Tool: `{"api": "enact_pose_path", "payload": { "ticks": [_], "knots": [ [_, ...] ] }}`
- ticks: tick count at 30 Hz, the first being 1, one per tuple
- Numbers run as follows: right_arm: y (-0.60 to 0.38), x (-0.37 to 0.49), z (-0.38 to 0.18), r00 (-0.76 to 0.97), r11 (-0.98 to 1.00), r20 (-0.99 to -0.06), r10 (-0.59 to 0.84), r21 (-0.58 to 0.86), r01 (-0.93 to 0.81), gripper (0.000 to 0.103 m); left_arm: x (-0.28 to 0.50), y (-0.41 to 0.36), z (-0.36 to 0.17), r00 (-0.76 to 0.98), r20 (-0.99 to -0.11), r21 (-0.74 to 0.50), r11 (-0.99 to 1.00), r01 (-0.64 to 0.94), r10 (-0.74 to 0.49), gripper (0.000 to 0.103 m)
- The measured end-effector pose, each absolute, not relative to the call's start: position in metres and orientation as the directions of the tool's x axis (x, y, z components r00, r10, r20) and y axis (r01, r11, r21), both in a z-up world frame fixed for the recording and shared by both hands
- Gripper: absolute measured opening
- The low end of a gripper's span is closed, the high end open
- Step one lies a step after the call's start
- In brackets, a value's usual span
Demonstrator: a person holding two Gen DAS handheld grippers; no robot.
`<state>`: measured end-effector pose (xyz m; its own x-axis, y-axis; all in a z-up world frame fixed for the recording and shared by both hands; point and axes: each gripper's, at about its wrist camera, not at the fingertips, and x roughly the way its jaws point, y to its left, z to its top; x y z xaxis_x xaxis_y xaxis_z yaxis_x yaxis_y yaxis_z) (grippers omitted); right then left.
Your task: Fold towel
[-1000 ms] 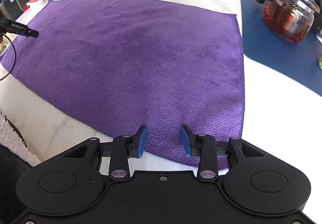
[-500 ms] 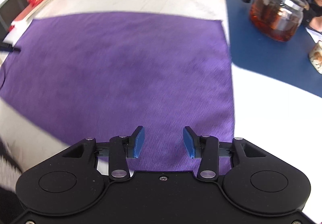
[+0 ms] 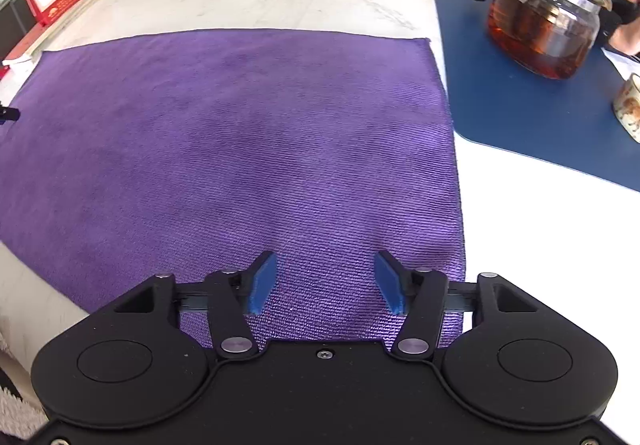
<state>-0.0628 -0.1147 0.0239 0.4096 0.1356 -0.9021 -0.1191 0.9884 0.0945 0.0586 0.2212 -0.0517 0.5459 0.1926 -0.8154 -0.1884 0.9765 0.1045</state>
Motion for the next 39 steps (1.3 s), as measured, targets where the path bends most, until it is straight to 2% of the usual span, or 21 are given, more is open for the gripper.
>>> {"api": "enact_pose_path", "payload": {
  "ticks": [5,9,12,14,17,19,20,21,23,27,29,31,32,34,36,38,39],
  "knots": [
    [-0.128,-0.068,0.025,0.422,0.975,-0.880,0.217,0.176,-0.135,0.061,0.012,0.202,-0.030,0.570,-0.793,0.075,0.962,-0.261,0.217,0.051],
    [-0.145,-0.067,0.028,0.422,0.951,-0.852,0.309,0.267,-0.158,0.061,-0.027,0.179,-0.011,0.621,-0.762,-0.023,0.952,-0.306,0.182,0.053],
    [-0.161,-0.063,0.038,0.466,0.904,-0.776,0.426,0.382,-0.190,0.062,-0.054,0.156,0.005,0.677,-0.715,-0.098,0.934,-0.345,0.175,0.062],
    [-0.168,-0.057,0.048,0.498,0.868,-0.713,0.494,0.442,-0.228,0.064,-0.067,0.140,0.016,0.696,-0.689,-0.101,0.924,-0.368,0.202,0.063],
    [-0.175,-0.051,0.067,0.547,0.833,-0.633,0.548,0.477,-0.282,0.076,-0.084,0.108,0.037,0.722,-0.632,-0.075,0.905,-0.418,0.281,0.069],
    [-0.181,-0.052,0.090,0.609,0.819,-0.559,0.564,0.473,-0.325,0.089,-0.096,0.091,0.049,0.742,-0.586,-0.079,0.888,-0.452,0.325,0.074],
    [-0.183,-0.055,0.100,0.635,0.814,-0.523,0.568,0.470,-0.341,0.093,-0.100,0.086,0.054,0.757,-0.571,-0.097,0.890,-0.445,0.316,0.074],
    [-0.188,-0.060,0.112,0.665,0.797,-0.462,0.586,0.476,-0.372,0.103,-0.106,0.080,0.061,0.780,-0.556,-0.124,0.899,-0.420,0.288,0.074],
    [-0.200,-0.068,0.129,0.688,0.736,-0.331,0.646,0.510,-0.446,0.103,-0.110,0.070,0.068,0.798,-0.543,-0.138,0.909,-0.392,0.261,0.074],
    [-0.223,-0.068,0.162,0.657,0.660,-0.256,0.710,0.568,-0.492,0.103,-0.117,0.058,0.074,0.809,-0.516,-0.137,0.905,-0.402,0.281,0.074],
    [-0.232,-0.077,0.176,0.713,0.641,-0.125,0.690,0.565,-0.520,0.103,-0.117,0.057,0.075,0.813,-0.526,-0.173,0.905,-0.389,0.250,0.075],
    [-0.242,-0.069,0.166,0.713,0.495,0.028,0.701,0.701,-0.514,0.103,-0.117,0.058,0.074,0.805,-0.544,-0.191,0.900,-0.392,0.235,0.075],
    [-0.246,-0.061,0.159,0.691,0.405,0.071,0.719,0.766,-0.500,0.103,-0.118,0.059,0.073,0.798,-0.554,-0.191,0.897,-0.400,0.238,0.075],
    [-0.244,-0.033,0.142,0.568,0.234,0.075,0.819,0.862,-0.450,0.103,-0.121,0.062,0.072,0.784,-0.563,-0.179,0.887,-0.426,0.263,0.075],
    [-0.245,-0.028,0.139,0.558,0.198,0.119,0.821,0.858,-0.474,0.103,-0.125,0.066,0.071,0.768,-0.571,-0.168,0.875,-0.454,0.289,0.076],
    [-0.249,-0.037,0.136,0.602,0.204,0.239,0.762,0.794,-0.573,0.103,-0.128,0.077,0.065,0.742,-0.595,-0.160,0.859,-0.487,0.310,0.076],
    [-0.249,-0.032,0.129,0.581,0.158,0.269,0.768,0.800,-0.579,0.103,-0.128,0.084,0.062,0.727,-0.608,-0.152,0.851,-0.503,0.321,0.076]
  ]
}}
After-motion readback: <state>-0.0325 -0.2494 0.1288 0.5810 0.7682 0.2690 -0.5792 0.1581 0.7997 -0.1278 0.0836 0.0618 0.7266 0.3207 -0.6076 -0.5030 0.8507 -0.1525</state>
